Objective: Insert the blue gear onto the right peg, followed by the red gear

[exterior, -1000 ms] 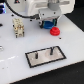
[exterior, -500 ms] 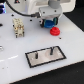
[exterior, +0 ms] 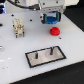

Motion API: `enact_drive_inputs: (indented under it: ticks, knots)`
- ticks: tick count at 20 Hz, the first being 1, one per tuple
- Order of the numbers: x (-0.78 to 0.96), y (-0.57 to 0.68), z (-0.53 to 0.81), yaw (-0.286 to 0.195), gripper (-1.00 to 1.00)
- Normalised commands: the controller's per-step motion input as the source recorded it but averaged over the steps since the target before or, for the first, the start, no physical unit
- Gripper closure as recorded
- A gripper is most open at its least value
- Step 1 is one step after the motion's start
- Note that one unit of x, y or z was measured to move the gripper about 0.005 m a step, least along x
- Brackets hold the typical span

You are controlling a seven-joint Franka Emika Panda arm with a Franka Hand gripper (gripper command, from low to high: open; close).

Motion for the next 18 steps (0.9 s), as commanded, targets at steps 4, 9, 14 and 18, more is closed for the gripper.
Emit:
enact_drive_inputs:
  ticks: [4, 9, 14, 18]
  knots:
    - [0.79, -0.14, 0.51, 0.000, 1.00]
    - [0.83, -0.16, 0.45, 0.000, 1.00]
    - [0.85, -0.16, 0.39, 0.000, 1.00]
    - [0.87, -0.17, 0.30, 0.000, 1.00]
